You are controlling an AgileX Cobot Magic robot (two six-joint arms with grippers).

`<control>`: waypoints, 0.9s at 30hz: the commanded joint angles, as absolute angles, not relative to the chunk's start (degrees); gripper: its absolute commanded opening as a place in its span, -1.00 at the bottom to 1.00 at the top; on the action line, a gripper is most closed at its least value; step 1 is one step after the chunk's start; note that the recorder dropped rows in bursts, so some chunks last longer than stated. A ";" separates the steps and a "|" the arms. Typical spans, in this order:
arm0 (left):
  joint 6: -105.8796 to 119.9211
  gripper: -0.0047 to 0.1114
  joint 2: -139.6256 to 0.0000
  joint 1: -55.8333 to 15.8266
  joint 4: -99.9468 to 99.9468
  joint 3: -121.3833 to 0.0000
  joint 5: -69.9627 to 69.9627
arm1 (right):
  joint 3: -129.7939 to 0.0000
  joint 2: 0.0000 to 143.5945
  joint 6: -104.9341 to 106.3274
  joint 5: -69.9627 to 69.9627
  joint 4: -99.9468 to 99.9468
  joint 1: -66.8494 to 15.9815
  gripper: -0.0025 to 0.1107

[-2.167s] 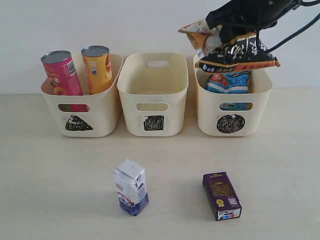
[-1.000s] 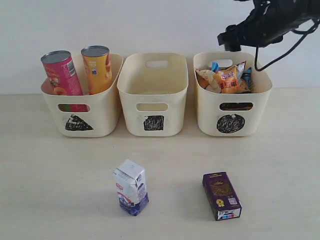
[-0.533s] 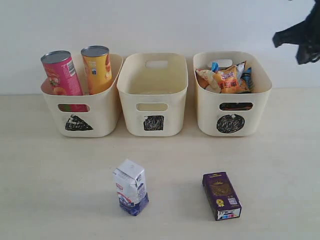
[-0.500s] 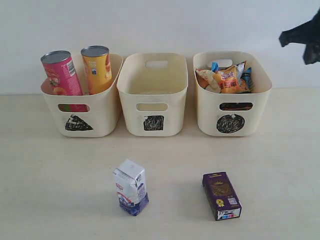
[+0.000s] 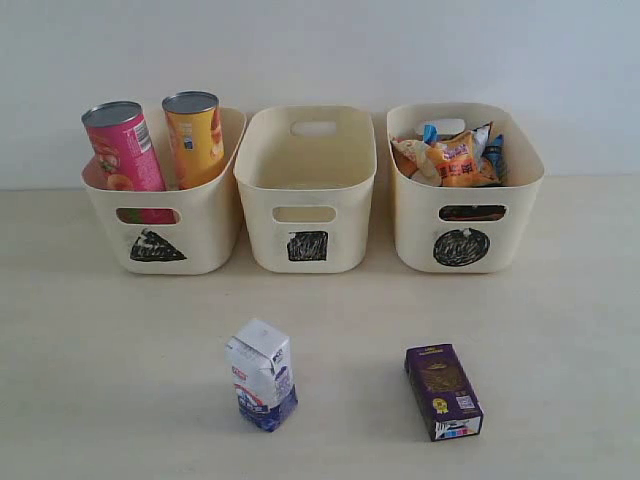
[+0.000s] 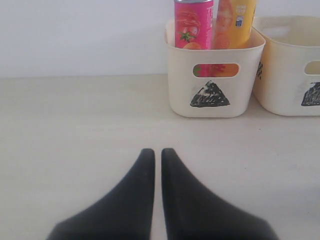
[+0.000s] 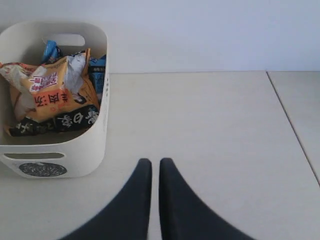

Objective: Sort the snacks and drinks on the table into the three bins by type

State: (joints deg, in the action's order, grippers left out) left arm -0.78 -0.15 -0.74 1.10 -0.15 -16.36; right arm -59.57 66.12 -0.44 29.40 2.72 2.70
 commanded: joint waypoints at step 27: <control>-0.59 -0.85 0.00 -0.54 0.92 0.00 -15.90 | -40.66 37.19 1.85 27.77 3.19 2.88 -0.96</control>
